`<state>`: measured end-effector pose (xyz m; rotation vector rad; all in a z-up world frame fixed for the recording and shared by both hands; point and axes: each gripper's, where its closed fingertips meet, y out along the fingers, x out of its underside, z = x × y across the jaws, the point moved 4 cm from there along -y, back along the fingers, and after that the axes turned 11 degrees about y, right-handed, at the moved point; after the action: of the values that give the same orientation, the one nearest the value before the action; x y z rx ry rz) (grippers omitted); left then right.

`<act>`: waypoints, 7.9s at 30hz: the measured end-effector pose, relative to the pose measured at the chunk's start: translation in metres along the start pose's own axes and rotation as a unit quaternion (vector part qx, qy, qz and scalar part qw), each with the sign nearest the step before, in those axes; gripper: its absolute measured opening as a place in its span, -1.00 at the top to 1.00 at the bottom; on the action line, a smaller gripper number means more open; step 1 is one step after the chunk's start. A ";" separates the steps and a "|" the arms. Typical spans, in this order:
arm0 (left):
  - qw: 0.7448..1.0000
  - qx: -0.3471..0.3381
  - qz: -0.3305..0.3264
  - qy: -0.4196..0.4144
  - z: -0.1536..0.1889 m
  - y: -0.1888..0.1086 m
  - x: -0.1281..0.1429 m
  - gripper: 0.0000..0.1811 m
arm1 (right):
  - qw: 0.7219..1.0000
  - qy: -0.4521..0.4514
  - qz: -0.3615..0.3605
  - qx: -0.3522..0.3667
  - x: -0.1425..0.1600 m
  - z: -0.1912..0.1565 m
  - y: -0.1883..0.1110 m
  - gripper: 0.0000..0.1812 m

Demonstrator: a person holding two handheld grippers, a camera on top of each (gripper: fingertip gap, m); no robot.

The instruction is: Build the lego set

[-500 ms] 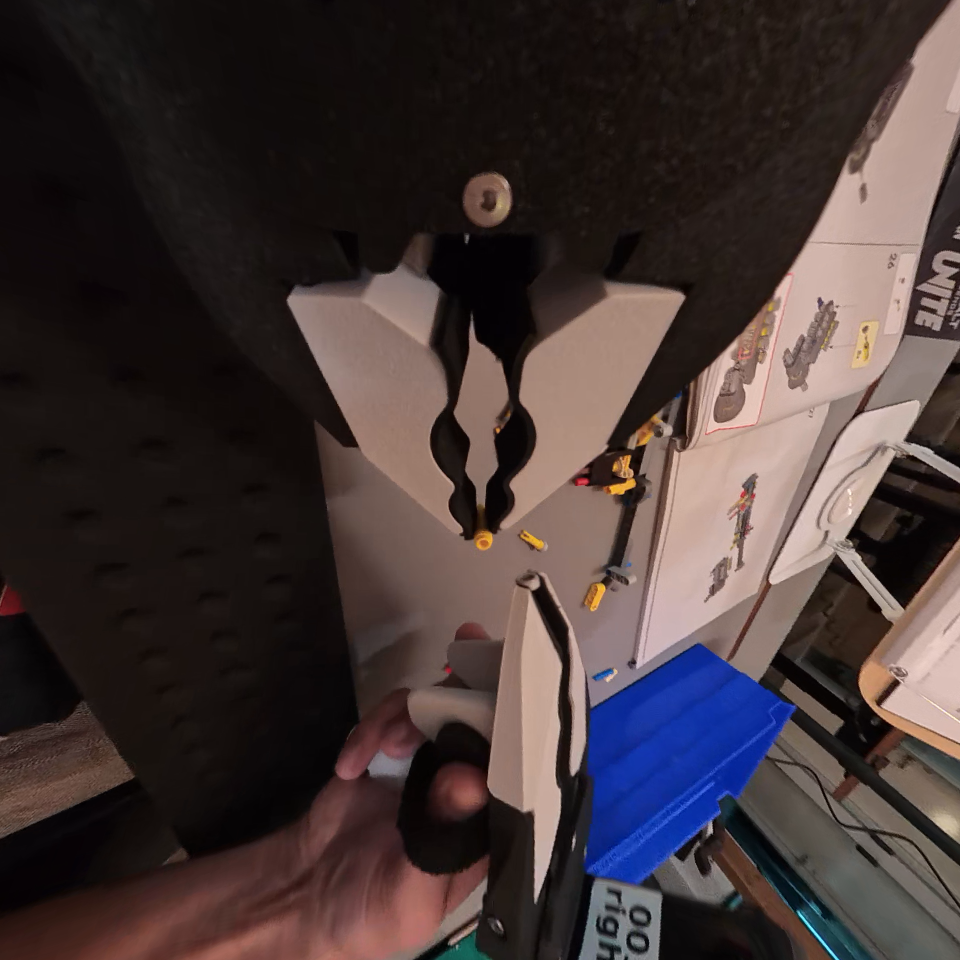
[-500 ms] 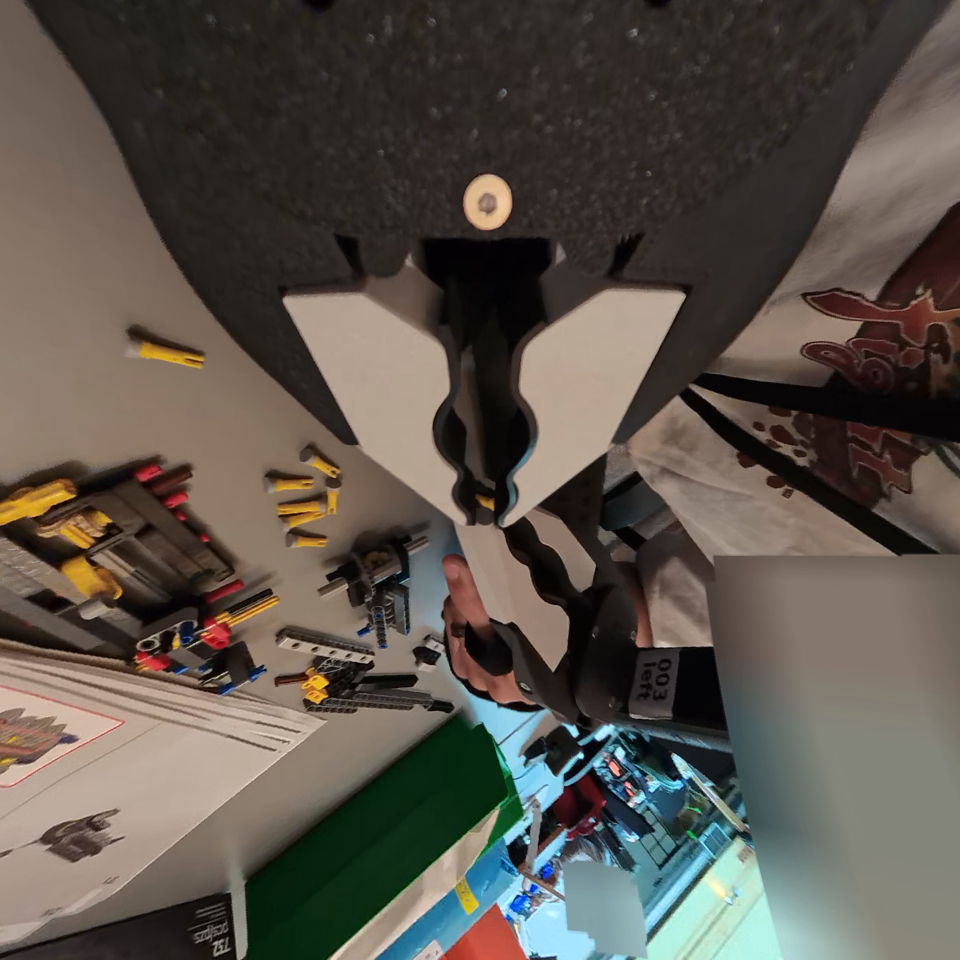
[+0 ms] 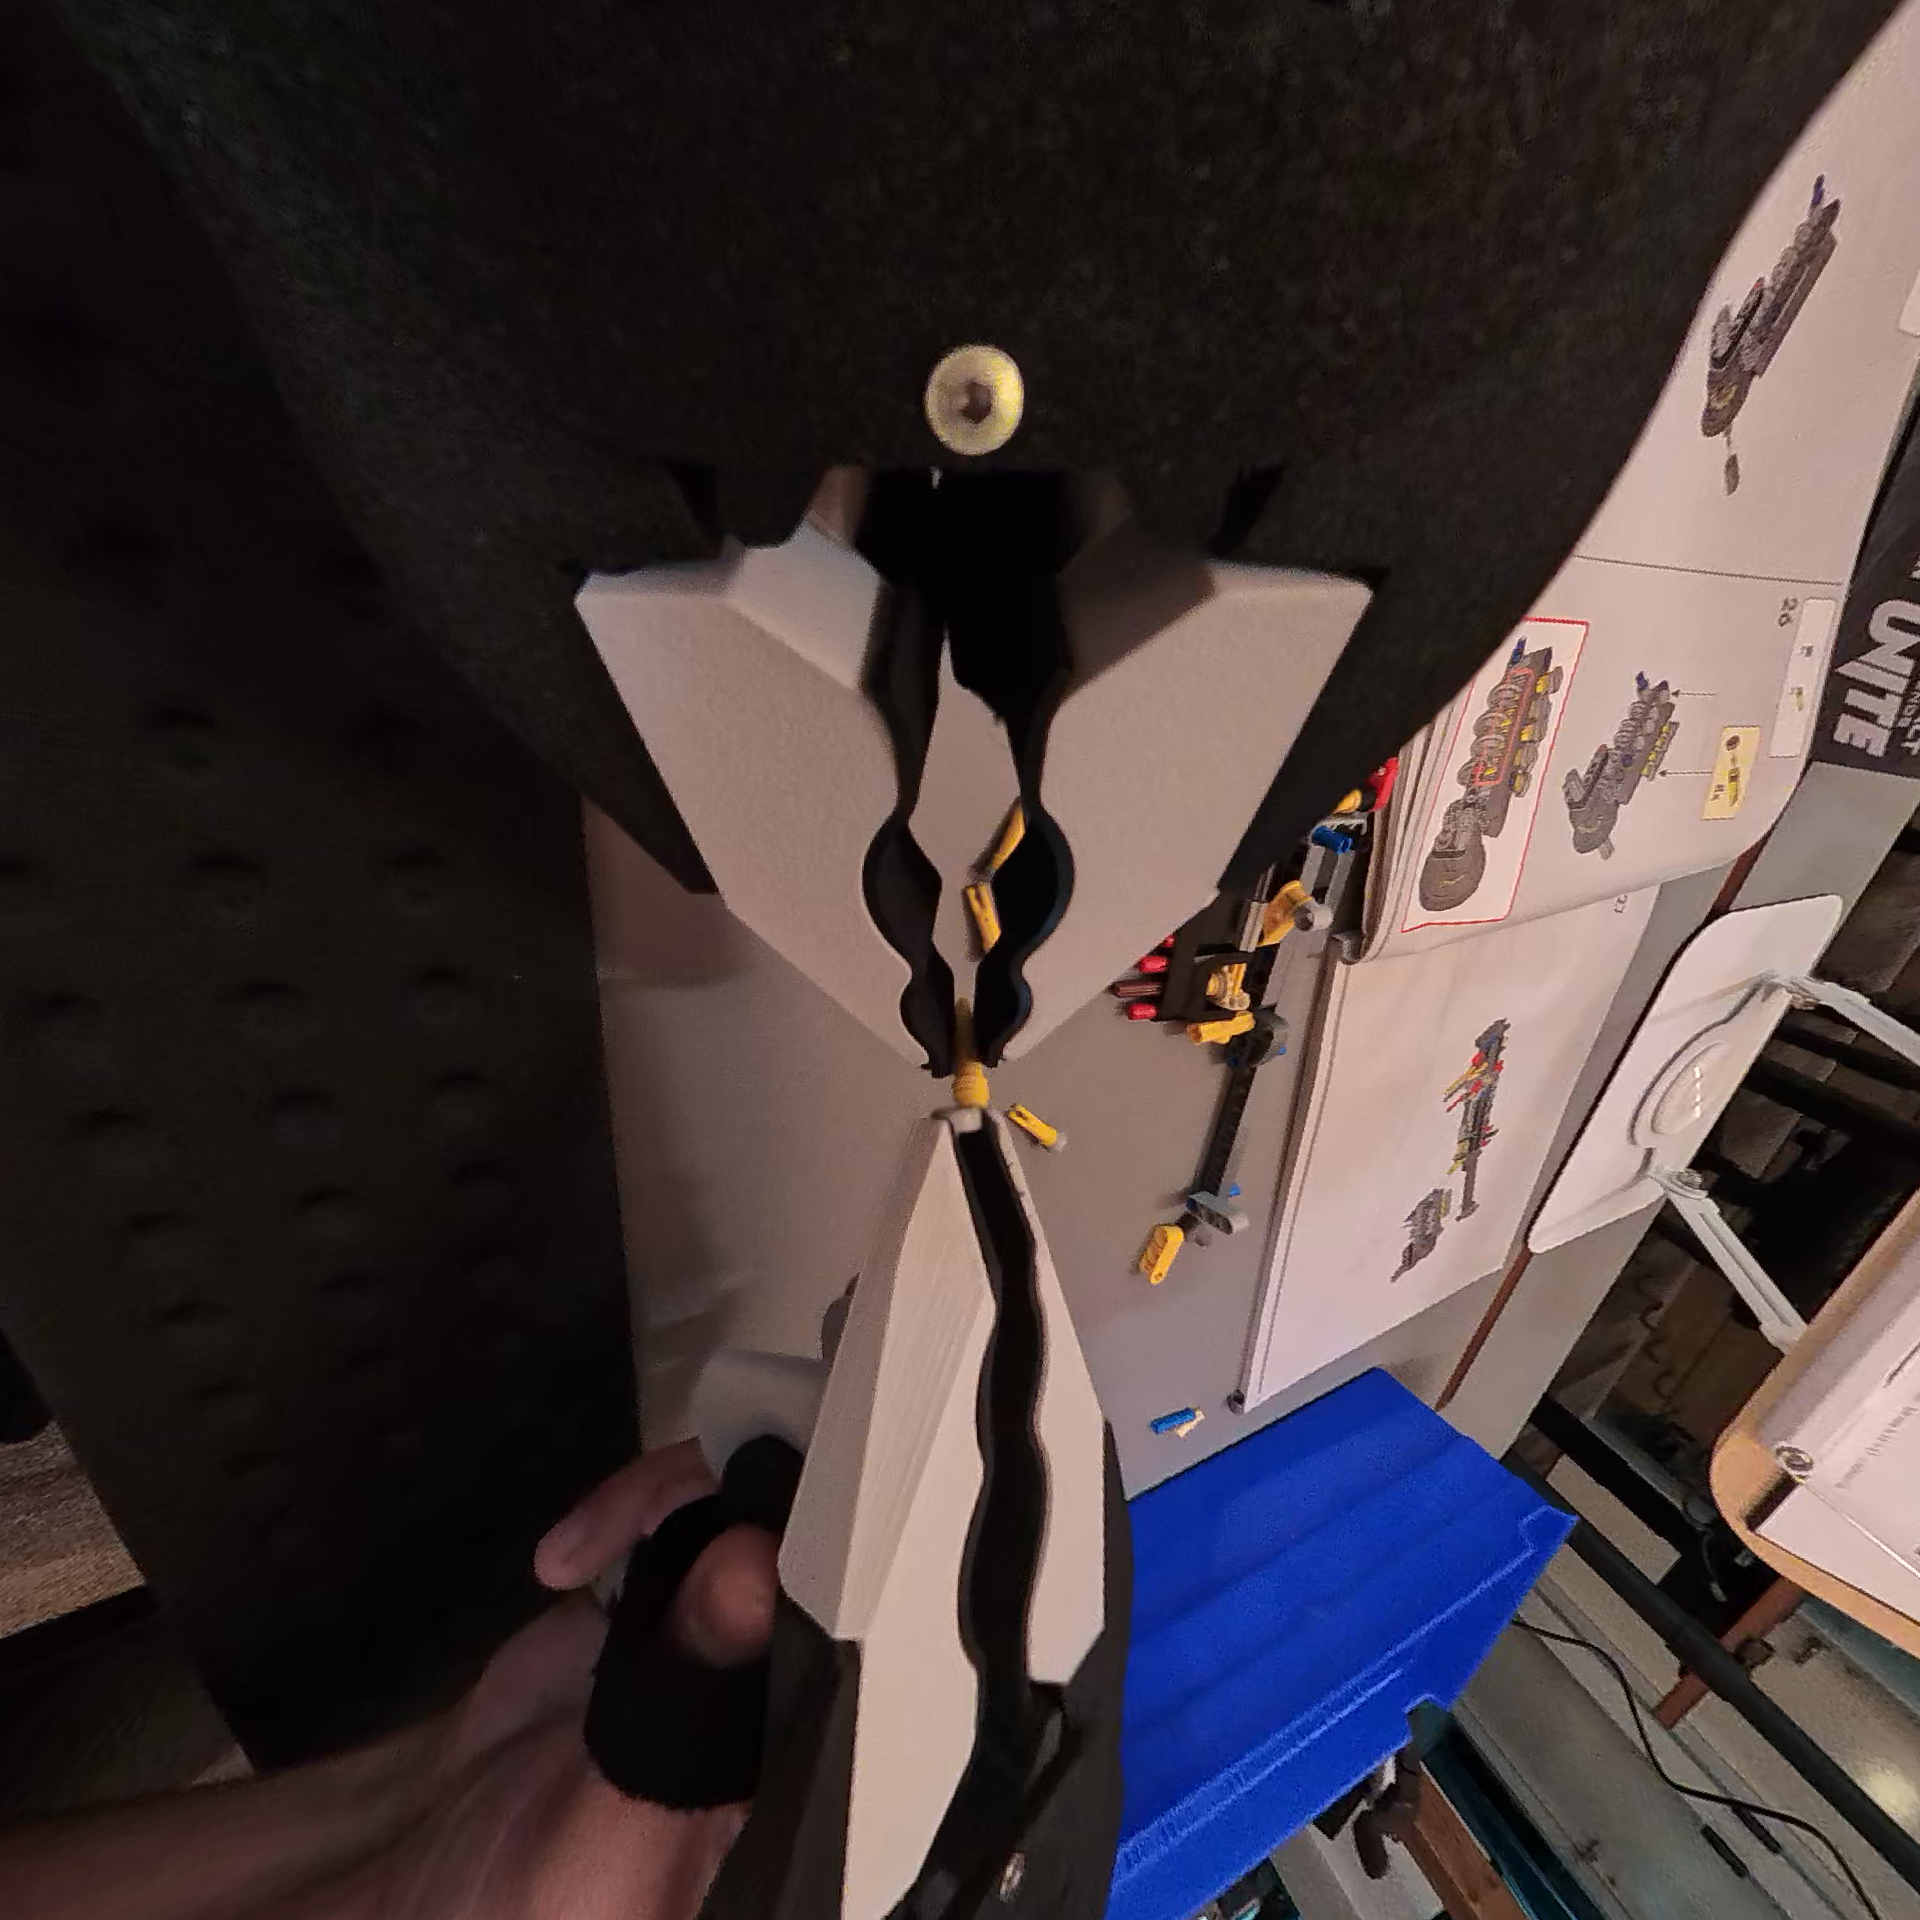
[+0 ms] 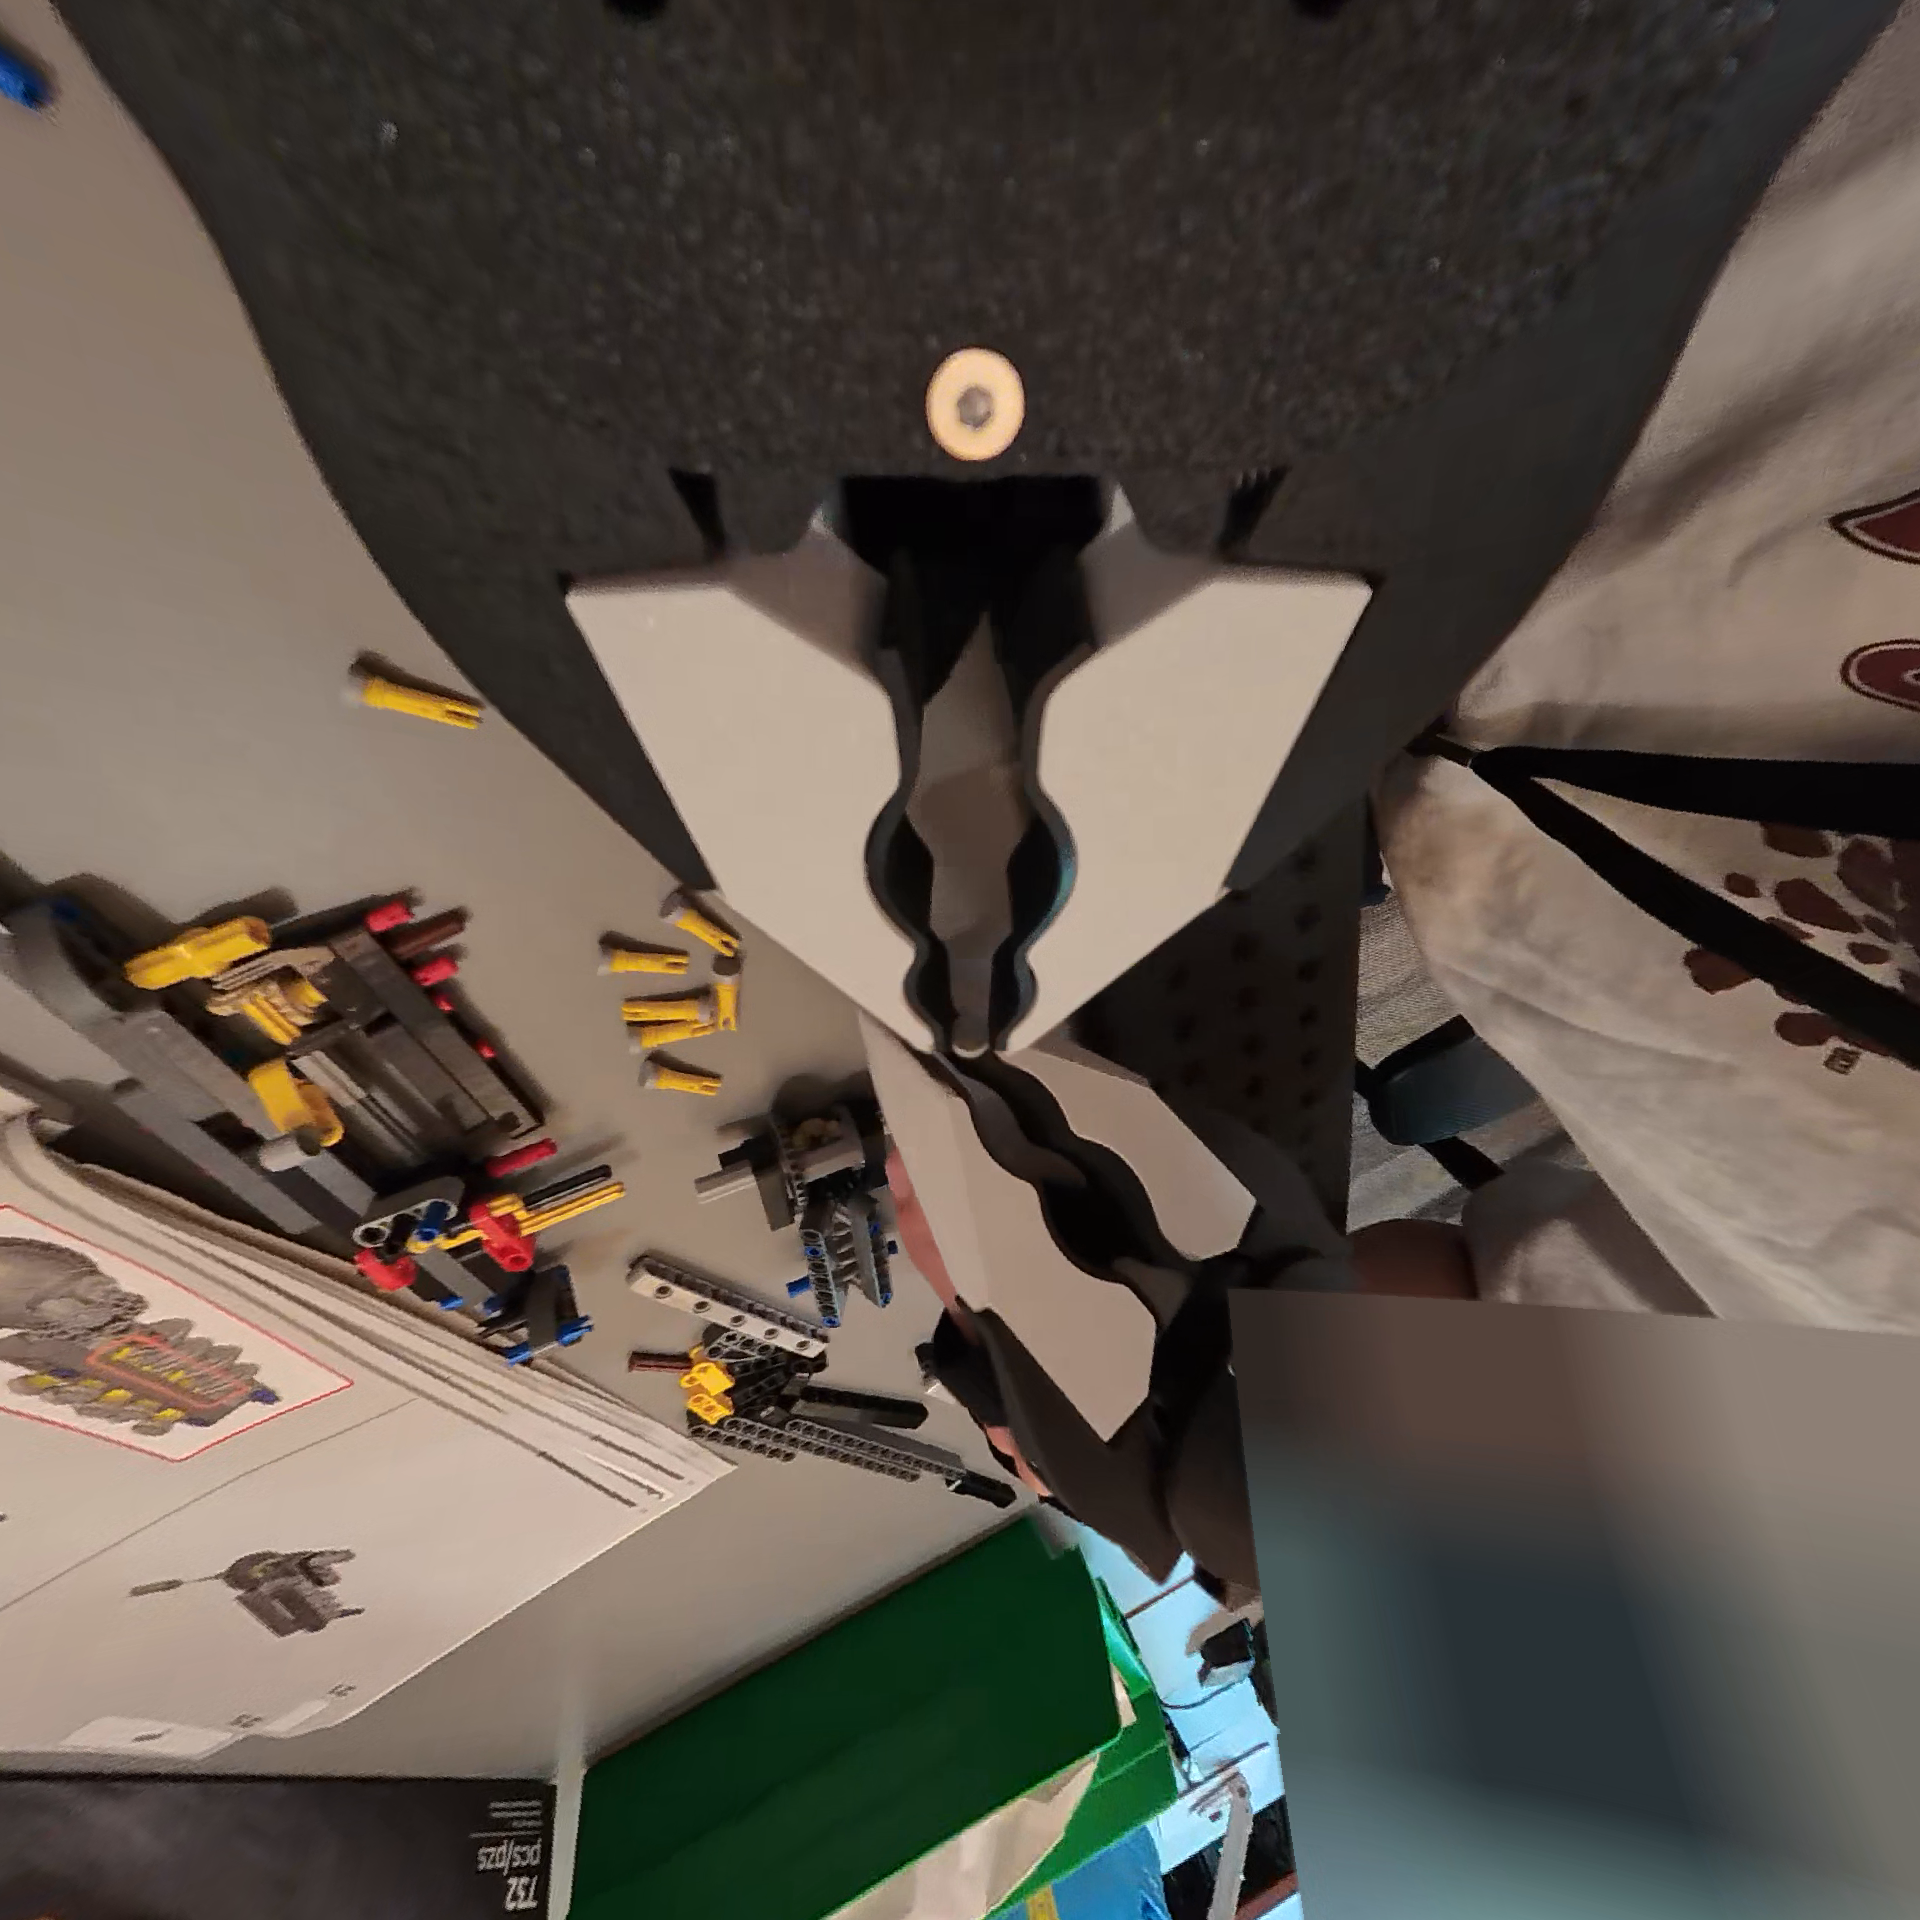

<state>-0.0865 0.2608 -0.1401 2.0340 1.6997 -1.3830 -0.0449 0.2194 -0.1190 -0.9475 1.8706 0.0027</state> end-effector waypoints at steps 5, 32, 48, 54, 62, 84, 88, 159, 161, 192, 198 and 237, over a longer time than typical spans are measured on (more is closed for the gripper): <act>1.000 -0.002 0.011 -0.010 -0.002 -0.002 -0.002 0.97 | 1.000 0.020 0.003 0.001 0.002 0.008 -0.004 0.93; 0.993 -0.001 0.091 -0.072 -0.008 -0.010 -0.019 0.97 | 0.984 0.094 0.076 -0.127 -0.006 0.005 -0.015 0.93; 0.995 0.003 0.072 -0.062 -0.006 -0.008 -0.015 0.97 | 0.987 0.090 0.063 -0.119 -0.003 0.006 -0.012 0.93; 0.999 0.004 0.043 -0.033 -0.002 -0.005 -0.010 0.97 | 0.992 0.071 0.041 -0.091 0.002 0.010 -0.009 0.94; 1.000 -0.011 0.002 0.016 0.002 -0.001 -0.003 0.97 | 0.996 0.059 0.015 -0.061 0.008 0.016 -0.004 0.93; 0.997 -0.060 0.039 0.002 -0.011 -0.007 -0.013 0.97 | 0.989 0.077 0.075 -0.102 -0.007 0.012 -0.011 0.94; 0.998 -0.054 0.031 0.013 -0.008 -0.006 -0.012 0.97 | 0.990 0.077 0.061 -0.098 -0.004 0.013 -0.010 0.94; 0.989 -0.095 0.114 -0.007 -0.016 -0.016 -0.036 0.97 | 0.951 0.167 0.106 -0.238 -0.016 0.000 -0.021 0.93; 0.988 -0.087 0.124 0.002 -0.012 -0.018 -0.039 0.97 | 0.937 0.195 0.090 -0.276 -0.014 -0.003 -0.021 0.94; 0.984 -0.178 -0.017 -0.016 -0.038 -0.003 -0.002 0.98 | 0.975 -0.003 0.203 -0.094 -0.029 -0.002 -0.033 0.93; 0.960 -0.255 -0.117 0.006 -0.022 0.001 -0.005 0.98 | 0.976 -0.032 0.205 -0.068 -0.025 -0.007 -0.035 0.93; 0.932 -0.298 -0.152 0.142 0.029 -0.009 -0.035 0.98 | 0.995 -0.048 0.088 -0.003 0.022 -0.046 -0.003 0.93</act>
<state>-0.1068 0.2214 -0.1277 1.7183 2.2744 -0.5143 -0.0825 0.1862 -0.1119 -0.7710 1.8597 0.1568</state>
